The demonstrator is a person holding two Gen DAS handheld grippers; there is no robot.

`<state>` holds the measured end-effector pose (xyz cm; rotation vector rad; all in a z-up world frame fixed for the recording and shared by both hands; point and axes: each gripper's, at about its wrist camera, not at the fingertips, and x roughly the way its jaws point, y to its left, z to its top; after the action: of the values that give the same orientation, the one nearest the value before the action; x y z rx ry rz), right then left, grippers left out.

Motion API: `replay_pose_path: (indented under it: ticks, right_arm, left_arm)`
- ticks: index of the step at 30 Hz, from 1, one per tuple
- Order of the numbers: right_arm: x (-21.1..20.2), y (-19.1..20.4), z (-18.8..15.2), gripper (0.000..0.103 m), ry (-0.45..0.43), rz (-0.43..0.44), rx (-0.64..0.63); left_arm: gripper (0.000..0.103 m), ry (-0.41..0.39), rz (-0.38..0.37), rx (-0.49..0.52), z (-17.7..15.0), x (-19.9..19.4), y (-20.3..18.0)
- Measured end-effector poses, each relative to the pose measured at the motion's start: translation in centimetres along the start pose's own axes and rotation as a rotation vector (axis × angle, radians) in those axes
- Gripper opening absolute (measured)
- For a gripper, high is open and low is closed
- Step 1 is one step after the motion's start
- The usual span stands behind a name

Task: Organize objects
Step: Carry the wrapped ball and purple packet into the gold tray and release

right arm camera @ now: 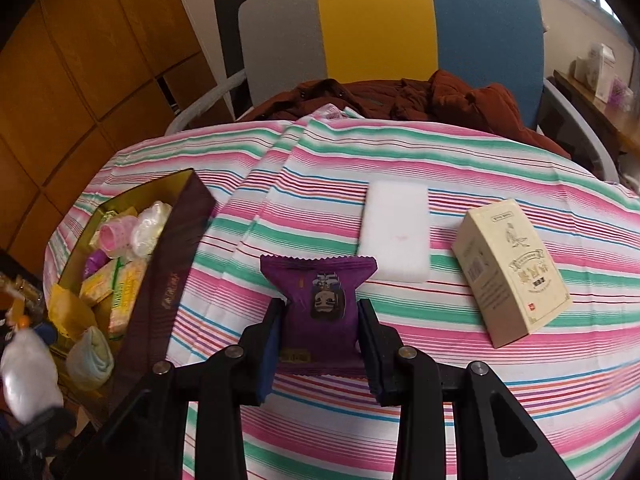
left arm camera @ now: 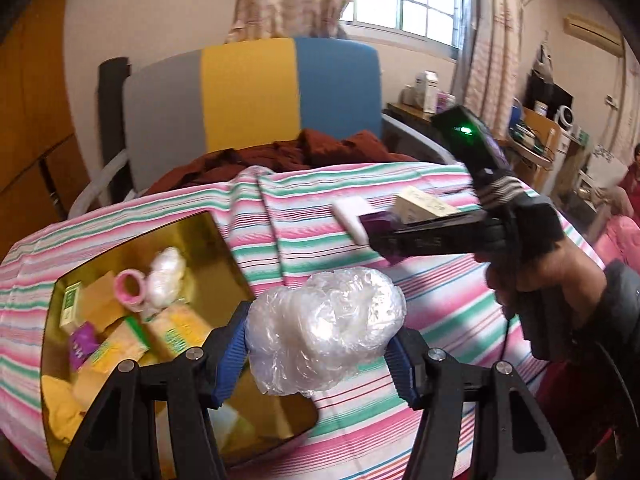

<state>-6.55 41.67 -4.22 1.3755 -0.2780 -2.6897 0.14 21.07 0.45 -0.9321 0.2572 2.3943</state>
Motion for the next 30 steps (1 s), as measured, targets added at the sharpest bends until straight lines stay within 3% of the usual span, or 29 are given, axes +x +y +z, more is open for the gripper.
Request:
replay_pose_path:
  ticks: [11,16,24,30]
  right_arm:
    - [0.1,3.3,-0.7,0.036,0.042,0.052,-0.04]
    - [-1.2,5.9,-0.4,0.036,0.017,0.082,-0.049]
    - [-1.1,12.6,0.5,0.036,0.002,0.126,-0.123]
    - [1.0,15.7,2.4,0.039,-0.001,0.149,-0.079]
  left_arm:
    - [0.062,-0.004,0.047,-0.08,-0.7,-1.0,4.3]
    - [0.062,-0.029,0.055,-0.146,-1.4,-2.4,7.6]
    - [0.062,-0.049,0.147,-0.28,-3.7,-5.0,14.4]
    - [0.062,-0.045,0.211,-0.368,-5.3,-5.8,18.8]
